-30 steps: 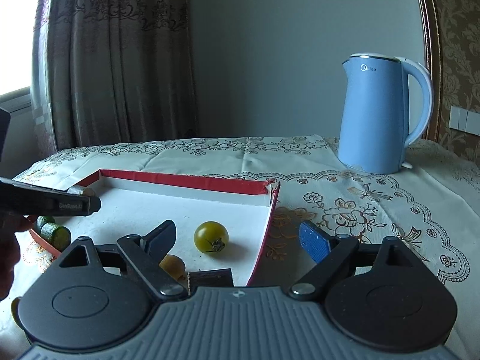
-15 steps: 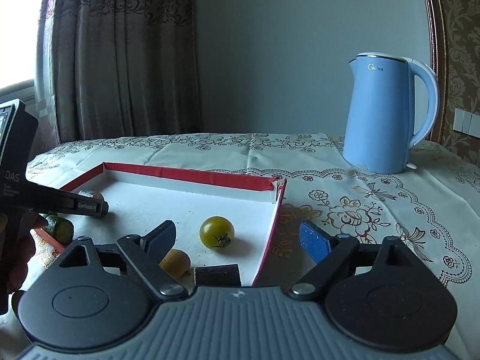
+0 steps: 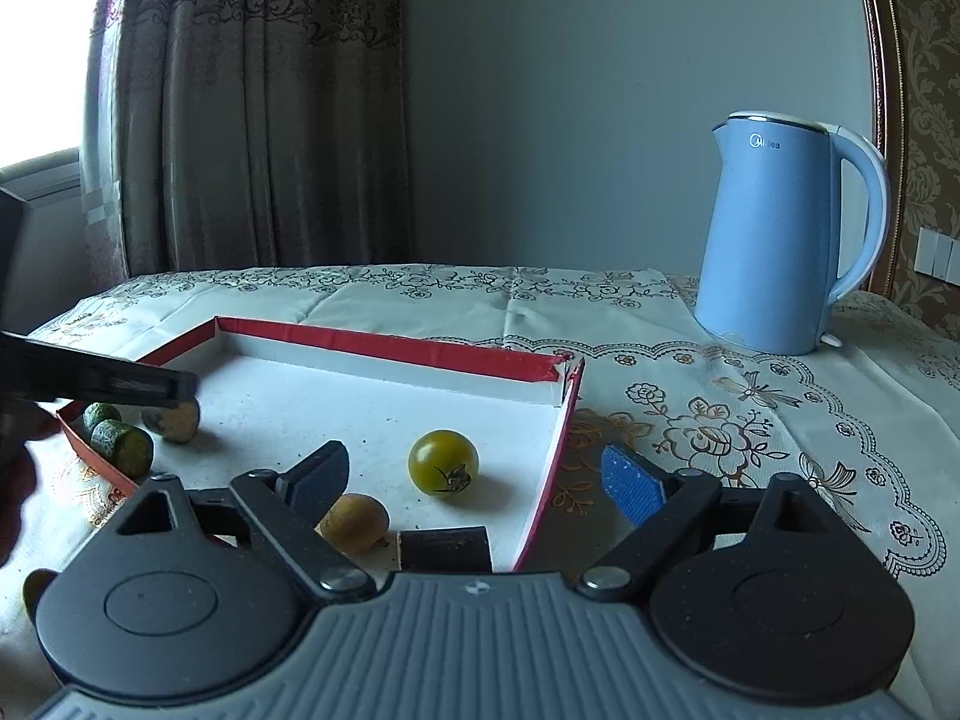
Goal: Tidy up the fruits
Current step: 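Carry dark chunk into red tray and open left tool, then reach right tool to a tangerine and close on it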
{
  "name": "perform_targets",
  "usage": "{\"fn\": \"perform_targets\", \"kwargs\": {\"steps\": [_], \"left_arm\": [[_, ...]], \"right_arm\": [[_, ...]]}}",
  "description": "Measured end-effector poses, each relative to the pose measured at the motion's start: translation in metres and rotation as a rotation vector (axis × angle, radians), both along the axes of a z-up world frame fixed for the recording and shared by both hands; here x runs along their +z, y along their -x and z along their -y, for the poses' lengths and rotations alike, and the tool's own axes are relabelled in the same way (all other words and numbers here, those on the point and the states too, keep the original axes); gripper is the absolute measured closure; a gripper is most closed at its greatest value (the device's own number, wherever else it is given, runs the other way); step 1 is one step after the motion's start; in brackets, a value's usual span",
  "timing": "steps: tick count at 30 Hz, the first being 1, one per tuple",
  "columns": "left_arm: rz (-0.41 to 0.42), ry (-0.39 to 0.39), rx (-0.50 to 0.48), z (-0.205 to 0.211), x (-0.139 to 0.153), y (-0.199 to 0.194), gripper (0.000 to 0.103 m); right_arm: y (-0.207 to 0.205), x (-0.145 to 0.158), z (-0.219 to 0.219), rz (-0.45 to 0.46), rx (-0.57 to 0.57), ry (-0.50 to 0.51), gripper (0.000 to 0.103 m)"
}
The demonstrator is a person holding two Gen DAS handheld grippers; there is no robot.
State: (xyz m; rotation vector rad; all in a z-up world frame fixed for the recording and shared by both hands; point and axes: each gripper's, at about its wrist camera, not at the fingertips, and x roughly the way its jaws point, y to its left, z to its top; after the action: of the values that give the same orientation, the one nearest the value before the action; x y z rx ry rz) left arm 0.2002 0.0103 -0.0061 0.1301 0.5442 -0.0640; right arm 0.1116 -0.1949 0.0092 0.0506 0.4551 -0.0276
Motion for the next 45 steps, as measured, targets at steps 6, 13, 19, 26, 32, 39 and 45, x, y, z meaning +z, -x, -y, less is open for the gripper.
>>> {"fn": "perform_targets", "kwargs": {"steps": [6, 13, 19, 26, 32, 39, 45], "left_arm": [[0.118, -0.009, 0.046, -0.023, 0.012, 0.061, 0.025], [0.142, -0.087, 0.103, -0.026, -0.004, 0.102, 0.021], [0.094, -0.008, 0.109, -0.042, -0.01, 0.099, 0.017], [0.046, 0.034, 0.113, -0.051, -0.017, 0.094, 0.017], [0.03, 0.051, 0.105, -0.054, -0.018, 0.093, 0.016], [0.031, 0.041, 0.092, -0.051, -0.019, 0.093, 0.016], [0.022, 0.04, 0.087, -0.051, -0.02, 0.092, 0.015]], "right_arm": [[0.0, -0.002, -0.002, 0.001, 0.006, 0.012, 0.01], [0.005, -0.004, -0.01, 0.001, 0.047, 0.032, 0.009], [0.034, -0.003, -0.014, -0.069, 0.201, -0.093, 0.009], [0.059, -0.001, -0.031, -0.071, 0.294, -0.081, 0.009], [0.057, -0.006, -0.045, -0.106, 0.336, -0.067, 0.009], [0.053, -0.014, -0.054, -0.136, 0.343, -0.05, 0.01], [0.048, -0.024, -0.065, -0.186, 0.372, -0.023, 0.053]]}}
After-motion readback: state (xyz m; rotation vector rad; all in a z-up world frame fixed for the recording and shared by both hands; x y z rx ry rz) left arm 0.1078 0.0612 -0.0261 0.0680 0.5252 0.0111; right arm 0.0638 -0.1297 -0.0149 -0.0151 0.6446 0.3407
